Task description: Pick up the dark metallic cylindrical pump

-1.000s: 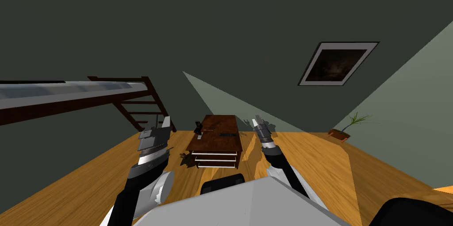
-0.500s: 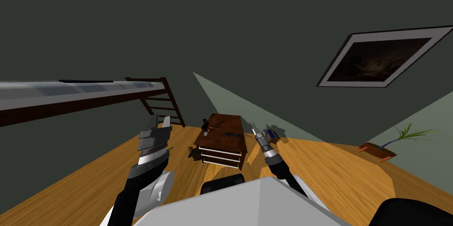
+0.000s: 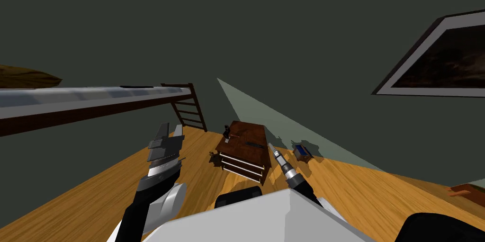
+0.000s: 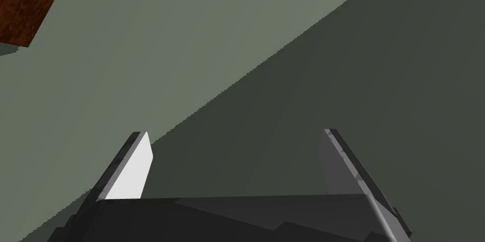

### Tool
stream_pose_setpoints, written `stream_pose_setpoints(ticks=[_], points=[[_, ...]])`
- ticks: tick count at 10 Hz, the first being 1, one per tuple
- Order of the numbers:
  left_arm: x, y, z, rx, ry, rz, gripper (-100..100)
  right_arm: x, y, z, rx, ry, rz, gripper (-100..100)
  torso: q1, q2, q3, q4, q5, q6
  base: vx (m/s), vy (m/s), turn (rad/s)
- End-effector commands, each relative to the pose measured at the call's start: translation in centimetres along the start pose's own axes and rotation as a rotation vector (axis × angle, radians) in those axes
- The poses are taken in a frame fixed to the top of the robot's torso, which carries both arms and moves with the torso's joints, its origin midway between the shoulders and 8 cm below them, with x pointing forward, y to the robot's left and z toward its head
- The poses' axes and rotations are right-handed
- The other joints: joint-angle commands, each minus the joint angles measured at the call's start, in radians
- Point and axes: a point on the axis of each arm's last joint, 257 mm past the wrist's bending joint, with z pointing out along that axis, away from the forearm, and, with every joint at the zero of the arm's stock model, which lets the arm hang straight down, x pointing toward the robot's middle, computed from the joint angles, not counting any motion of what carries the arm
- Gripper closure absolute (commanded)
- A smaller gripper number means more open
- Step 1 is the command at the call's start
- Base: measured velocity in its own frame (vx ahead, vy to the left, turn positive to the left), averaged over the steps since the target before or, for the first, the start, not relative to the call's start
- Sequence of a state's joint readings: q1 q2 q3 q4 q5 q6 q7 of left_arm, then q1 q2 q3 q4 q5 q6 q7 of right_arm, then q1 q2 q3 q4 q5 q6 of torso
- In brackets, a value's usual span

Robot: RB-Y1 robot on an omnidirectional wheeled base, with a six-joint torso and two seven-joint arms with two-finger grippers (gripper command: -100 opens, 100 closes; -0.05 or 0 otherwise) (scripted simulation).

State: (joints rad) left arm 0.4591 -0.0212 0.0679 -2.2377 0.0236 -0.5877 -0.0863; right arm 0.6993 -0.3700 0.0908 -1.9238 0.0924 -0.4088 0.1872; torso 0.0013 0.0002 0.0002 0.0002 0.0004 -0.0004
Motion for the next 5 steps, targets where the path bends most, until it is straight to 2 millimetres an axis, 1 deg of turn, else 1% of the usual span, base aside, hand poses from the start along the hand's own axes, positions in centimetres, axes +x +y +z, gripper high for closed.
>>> stream_pose_setpoints(ticks=[1,2,3,4,5], points=[[0.0,0.0,0.0,0.000,0.000,0.000,0,0.9,-2.3,-0.7,0.046,0.029,-0.025,-100,0.000,0.000,0.000,0.000,0.000,0.000,0.000,0.020,0.122],[0.0,0.0,0.0,0.000,0.000,0.000,0,1.1,-2.8,-0.9,0.057,0.032,-0.025,-100,-0.001,0.000,0.000,0.000,0.000,0.001,0.000,0.010,-0.043],[0.0,0.0,0.0,0.000,0.000,0.000,0,2.2,-4.9,-1.9,0.105,0.079,-0.073,-100,-0.001,0.000,0.000,0.000,0.000,0.001,-0.001,0.028,0.249],[0.0,0.0,0.0,0.000,0.000,0.000,0,2.5,-5.8,-2.3,0.126,0.086,-0.073,-100,-0.001,0.000,0.000,0.000,0.000,0.000,0.005,0.021,0.171],[0.0,0.0,0.0,0.000,0.000,0.000,0,3.5,-7.7,-3.3,0.168,0.133,-0.123,-100,-0.001,0.000,0.000,0.000,0.000,0.001,0.010,0.039,0.364]])
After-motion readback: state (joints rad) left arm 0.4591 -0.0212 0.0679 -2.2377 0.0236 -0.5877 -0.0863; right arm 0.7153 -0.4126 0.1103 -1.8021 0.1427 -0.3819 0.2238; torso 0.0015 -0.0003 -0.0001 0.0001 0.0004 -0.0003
